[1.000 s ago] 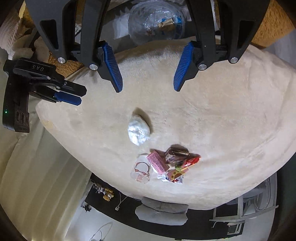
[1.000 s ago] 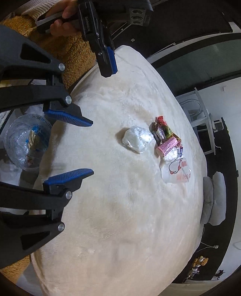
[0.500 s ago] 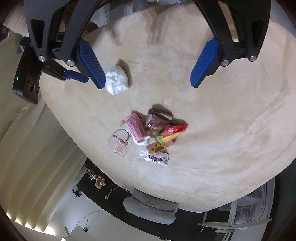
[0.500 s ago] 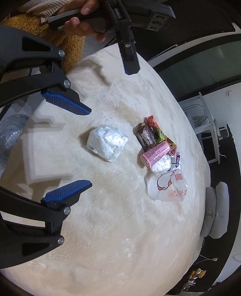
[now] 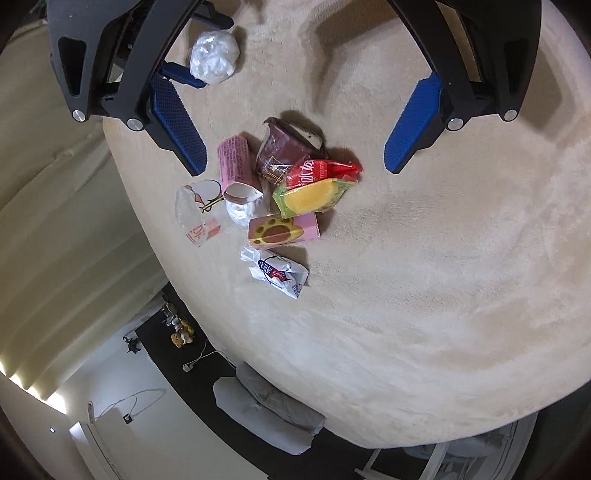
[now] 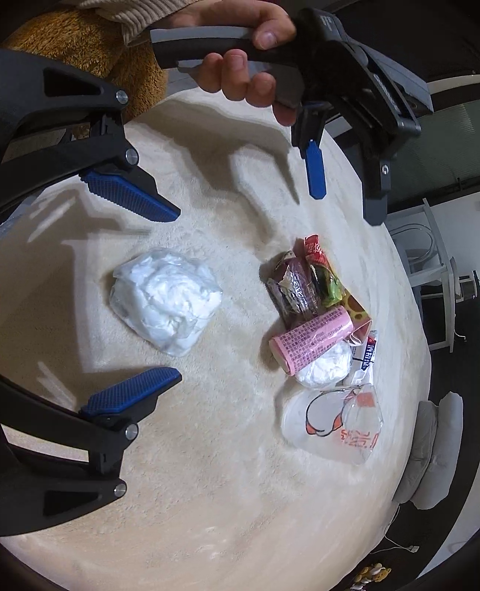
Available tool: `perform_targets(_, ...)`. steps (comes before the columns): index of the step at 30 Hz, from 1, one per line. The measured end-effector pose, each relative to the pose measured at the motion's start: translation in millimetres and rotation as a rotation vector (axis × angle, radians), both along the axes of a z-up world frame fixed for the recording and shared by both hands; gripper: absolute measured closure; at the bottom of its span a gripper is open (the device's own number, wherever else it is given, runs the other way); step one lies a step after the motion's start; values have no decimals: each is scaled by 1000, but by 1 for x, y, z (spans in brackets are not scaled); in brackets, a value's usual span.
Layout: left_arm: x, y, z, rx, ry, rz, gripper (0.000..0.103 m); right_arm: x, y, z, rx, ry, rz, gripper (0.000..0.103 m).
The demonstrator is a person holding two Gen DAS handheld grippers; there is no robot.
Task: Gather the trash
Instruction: 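Grasp the white crumpled tissue with the right tool while the left tool grasps the red-yellow wrapper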
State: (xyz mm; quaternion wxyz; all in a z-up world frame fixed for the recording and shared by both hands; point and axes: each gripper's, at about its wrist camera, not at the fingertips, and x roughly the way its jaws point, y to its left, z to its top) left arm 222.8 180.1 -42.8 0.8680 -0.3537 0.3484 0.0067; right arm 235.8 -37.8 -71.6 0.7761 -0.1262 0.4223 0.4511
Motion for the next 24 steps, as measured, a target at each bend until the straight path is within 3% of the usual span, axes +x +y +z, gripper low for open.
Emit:
perform_targets(4, 20, 7, -12, -35, 22, -30, 8, 3, 4, 0, -4, -10, 30, 23)
perform_targets(8, 41, 5, -19, 65, 48, -90, 8, 6, 8, -2, -12, -3, 56, 31)
perform_targets(13, 56, 0, -27, 124, 54, -173, 10, 5, 11, -4, -25, -5, 87, 43)
perform_targets(15, 62, -1, -30, 139, 52, -192, 18, 5, 12, -4, -27, -3, 94, 44)
perform_targets(17, 64, -2, -34, 164, 64, -197, 39, 4, 11, -3, -25, -7, 98, 45)
perform_targets(24, 59, -8, -33, 229, 56, -201, 46, -1, 11, 1, -13, -15, 116, 47)
